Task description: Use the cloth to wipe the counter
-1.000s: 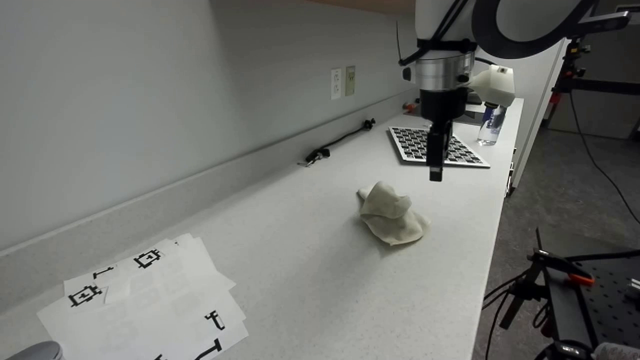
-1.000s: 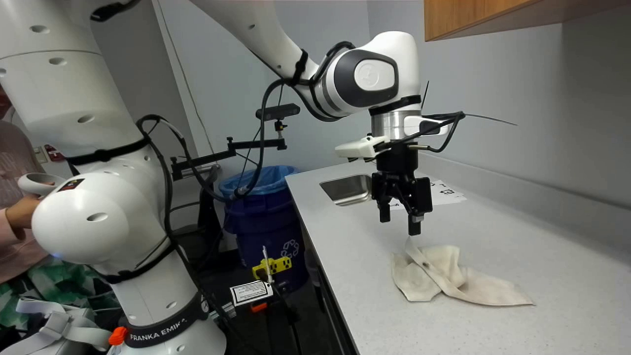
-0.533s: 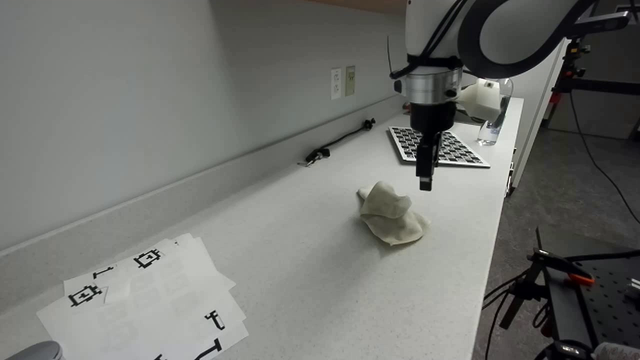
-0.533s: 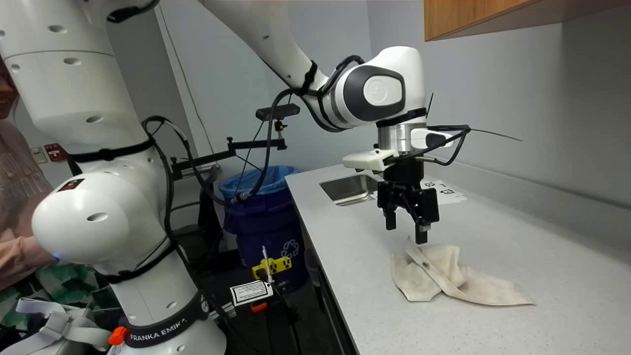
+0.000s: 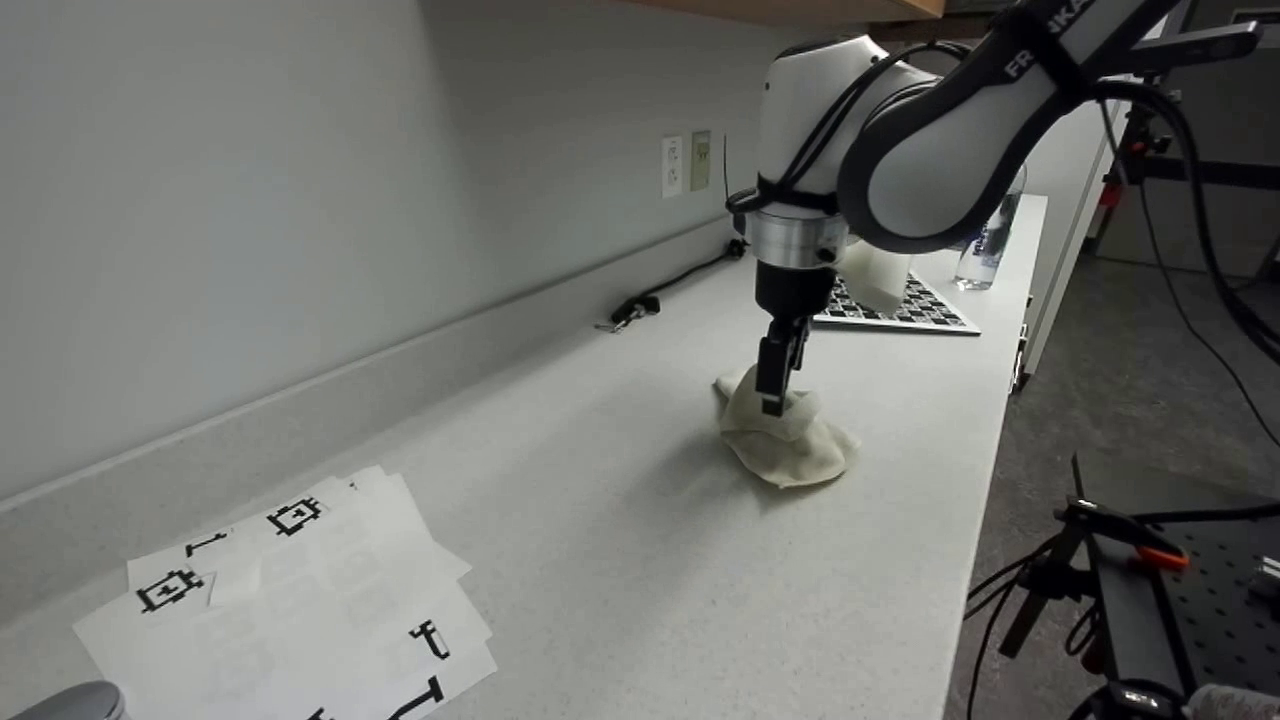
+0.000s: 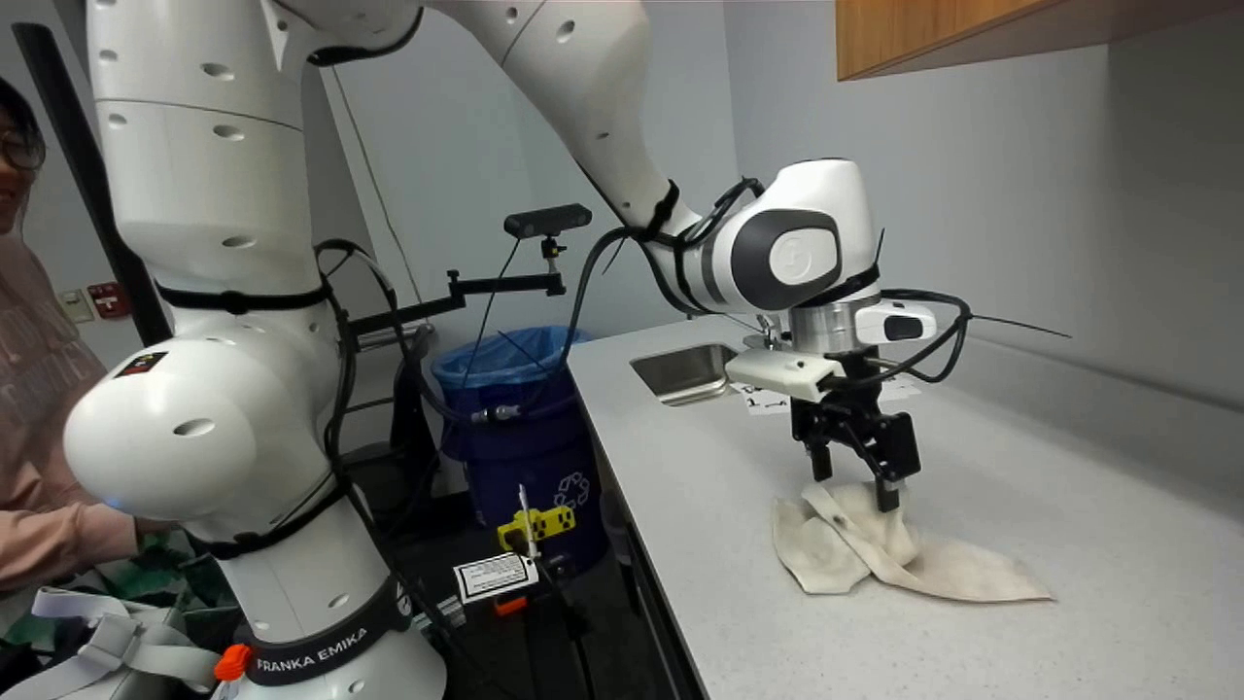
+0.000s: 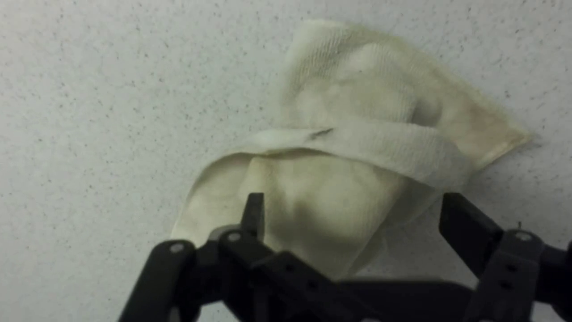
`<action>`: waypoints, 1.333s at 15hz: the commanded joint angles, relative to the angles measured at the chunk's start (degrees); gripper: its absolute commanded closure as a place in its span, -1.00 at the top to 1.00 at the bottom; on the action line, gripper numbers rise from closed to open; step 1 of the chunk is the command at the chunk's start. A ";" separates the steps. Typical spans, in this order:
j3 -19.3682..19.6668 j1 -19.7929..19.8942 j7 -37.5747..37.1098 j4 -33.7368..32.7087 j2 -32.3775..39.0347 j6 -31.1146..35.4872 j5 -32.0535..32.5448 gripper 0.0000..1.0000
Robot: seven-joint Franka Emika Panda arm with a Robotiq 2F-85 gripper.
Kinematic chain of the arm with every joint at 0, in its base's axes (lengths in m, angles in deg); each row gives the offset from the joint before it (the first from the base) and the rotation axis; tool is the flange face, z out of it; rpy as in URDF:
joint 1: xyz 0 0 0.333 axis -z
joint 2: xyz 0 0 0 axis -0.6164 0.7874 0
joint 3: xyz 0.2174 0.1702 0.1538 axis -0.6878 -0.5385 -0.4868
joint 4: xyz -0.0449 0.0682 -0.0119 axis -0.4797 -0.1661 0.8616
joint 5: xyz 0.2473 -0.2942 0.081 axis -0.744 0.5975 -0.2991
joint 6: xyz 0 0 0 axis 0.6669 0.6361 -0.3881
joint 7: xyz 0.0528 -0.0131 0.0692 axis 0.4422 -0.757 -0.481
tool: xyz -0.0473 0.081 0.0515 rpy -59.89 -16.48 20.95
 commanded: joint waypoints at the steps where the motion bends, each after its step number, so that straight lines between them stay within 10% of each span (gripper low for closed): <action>1: 1.80 -1.05 -0.43 -5.41 6.28 2.58 1.46 1.00; 10: 3.75 -0.92 -0.39 -4.45 10.62 2.64 0.26 0.99; 11: 4.18 -1.29 -0.98 -4.39 10.64 3.04 0.76 0.49; 20: 2.68 -6.53 -3.58 -6.04 10.05 2.27 1.67 -0.64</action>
